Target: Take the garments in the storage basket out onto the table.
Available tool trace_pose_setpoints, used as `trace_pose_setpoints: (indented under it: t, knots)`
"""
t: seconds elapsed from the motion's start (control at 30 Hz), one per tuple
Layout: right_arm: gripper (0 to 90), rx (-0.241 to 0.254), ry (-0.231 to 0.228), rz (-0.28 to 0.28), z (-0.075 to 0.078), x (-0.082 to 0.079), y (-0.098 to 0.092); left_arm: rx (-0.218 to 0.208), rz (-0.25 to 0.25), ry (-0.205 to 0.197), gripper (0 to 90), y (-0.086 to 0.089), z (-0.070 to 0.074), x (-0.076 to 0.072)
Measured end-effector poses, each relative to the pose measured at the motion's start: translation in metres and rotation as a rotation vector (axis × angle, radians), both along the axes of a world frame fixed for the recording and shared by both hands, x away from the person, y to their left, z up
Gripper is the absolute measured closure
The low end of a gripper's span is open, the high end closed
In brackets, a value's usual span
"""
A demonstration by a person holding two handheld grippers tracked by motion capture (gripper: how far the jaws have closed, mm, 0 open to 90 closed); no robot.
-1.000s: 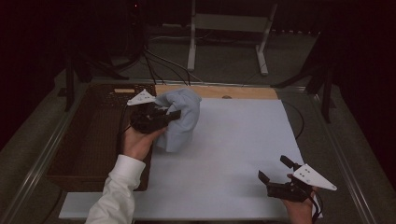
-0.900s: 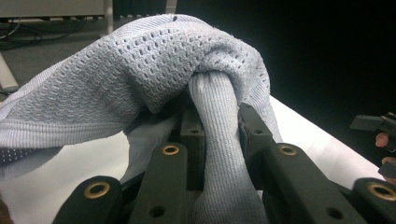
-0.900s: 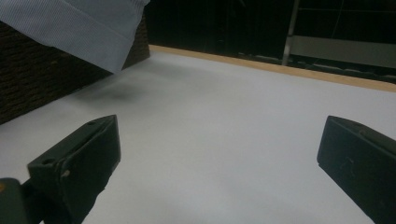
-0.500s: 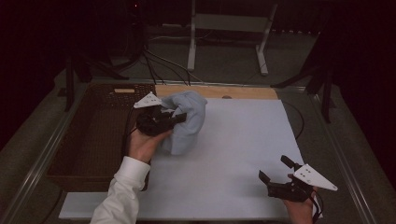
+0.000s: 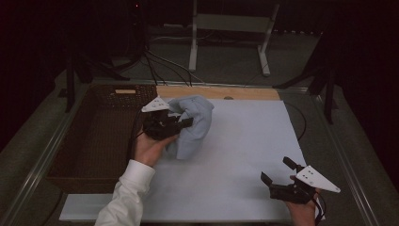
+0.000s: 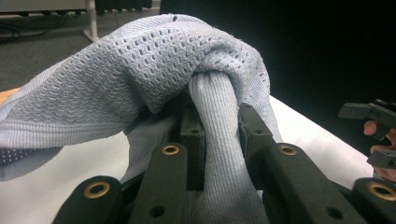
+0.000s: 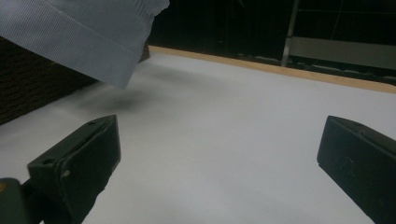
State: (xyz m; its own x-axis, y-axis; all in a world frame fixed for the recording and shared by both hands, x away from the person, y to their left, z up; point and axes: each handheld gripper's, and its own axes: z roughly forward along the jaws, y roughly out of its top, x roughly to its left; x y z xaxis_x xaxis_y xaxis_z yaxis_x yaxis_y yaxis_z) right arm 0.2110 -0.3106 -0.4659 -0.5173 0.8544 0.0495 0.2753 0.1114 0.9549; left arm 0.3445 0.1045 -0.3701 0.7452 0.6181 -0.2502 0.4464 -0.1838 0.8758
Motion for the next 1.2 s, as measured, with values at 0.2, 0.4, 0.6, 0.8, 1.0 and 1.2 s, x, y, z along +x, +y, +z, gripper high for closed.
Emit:
trace_pose_setpoints:
  t: [0.2,0.4,0.6,0.8,1.0,1.2]
  knots:
    - [0.0,0.001,0.0,0.0,0.0,0.0,0.0,0.006,-0.004,0.002,76.9,-0.002,-0.002,-0.001]
    - [0.0,0.0,0.0,0.002,0.0,0.0,0.0,0.001,-0.005,0.006,76.8,-0.003,-0.004,-0.002]
    - [0.0,0.0,0.0,0.002,0.0,0.0,0.0,0.005,-0.011,0.008,76.8,-0.005,-0.006,-0.004]
    - [0.0,0.0,0.0,0.003,0.0,0.0,0.0,0.016,-0.013,0.006,76.8,-0.006,-0.008,-0.005]
    - [0.0,0.001,0.001,0.003,0.0,0.0,0.0,0.019,-0.014,0.012,76.8,-0.006,-0.011,-0.007]
    - [0.0,0.001,0.0,0.004,0.0,0.0,0.001,0.03,-0.021,0.016,76.8,-0.008,-0.013,-0.009]
